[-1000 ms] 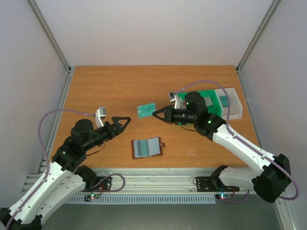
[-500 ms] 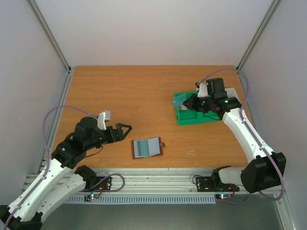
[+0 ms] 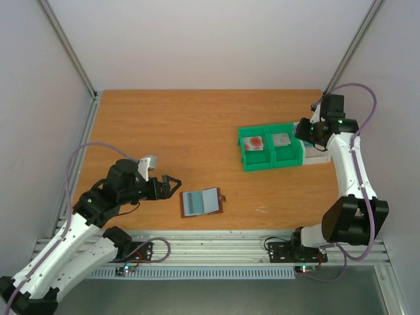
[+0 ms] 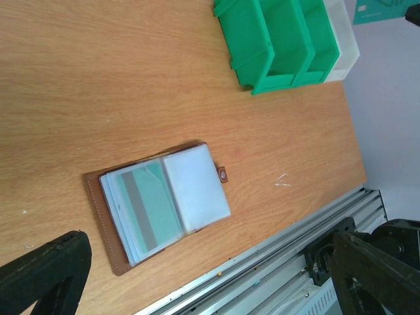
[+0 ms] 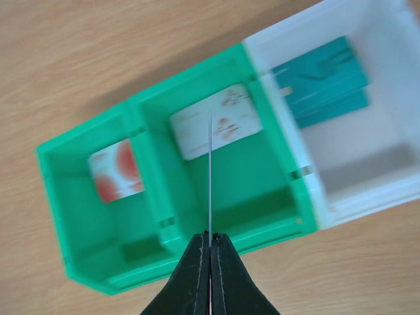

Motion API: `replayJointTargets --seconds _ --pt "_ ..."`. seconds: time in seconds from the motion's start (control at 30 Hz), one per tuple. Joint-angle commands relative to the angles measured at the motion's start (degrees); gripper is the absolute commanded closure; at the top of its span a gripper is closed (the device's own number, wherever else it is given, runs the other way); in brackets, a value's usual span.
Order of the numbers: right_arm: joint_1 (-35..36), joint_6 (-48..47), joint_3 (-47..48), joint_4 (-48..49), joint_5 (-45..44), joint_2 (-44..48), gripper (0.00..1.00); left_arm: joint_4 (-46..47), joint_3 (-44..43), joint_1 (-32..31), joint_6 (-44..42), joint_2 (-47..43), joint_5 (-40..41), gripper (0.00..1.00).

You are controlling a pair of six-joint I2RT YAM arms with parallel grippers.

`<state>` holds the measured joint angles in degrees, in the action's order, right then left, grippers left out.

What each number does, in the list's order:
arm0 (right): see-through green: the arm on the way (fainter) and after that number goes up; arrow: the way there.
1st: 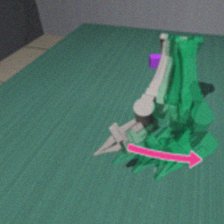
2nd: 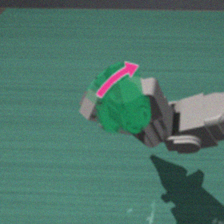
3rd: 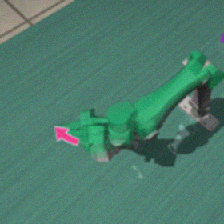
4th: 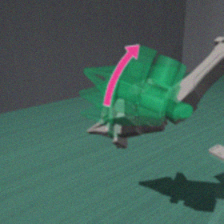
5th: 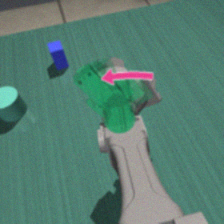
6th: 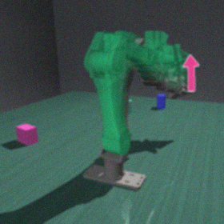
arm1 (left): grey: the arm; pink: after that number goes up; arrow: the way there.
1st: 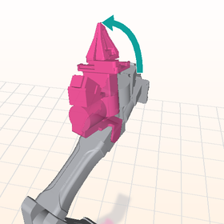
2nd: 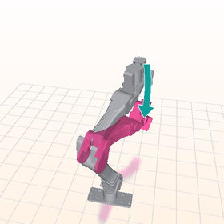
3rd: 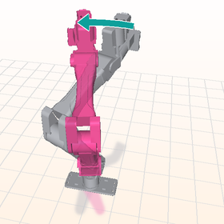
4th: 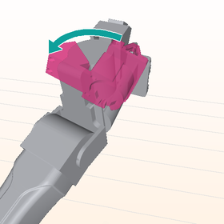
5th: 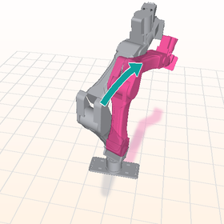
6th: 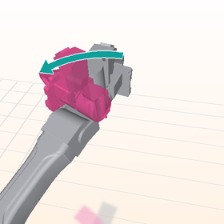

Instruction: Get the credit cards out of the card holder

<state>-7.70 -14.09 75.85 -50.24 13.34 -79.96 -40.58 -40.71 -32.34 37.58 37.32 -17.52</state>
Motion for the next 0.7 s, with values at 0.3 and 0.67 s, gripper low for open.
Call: replayJointTargets --seconds 0.3,0.67 --pt "-4.5 -11.6 11.4 -7.6 -21.6 -16.2 0.99 -0.9 -4.4 -0.1 -7.6 1.5 3.1 0.01" --pt "-7.5 -17.5 20.5 -7.7 -10.4 -26.5 0.99 1.2 -4.5 -0.1 -7.5 5.8 4.8 0.01"
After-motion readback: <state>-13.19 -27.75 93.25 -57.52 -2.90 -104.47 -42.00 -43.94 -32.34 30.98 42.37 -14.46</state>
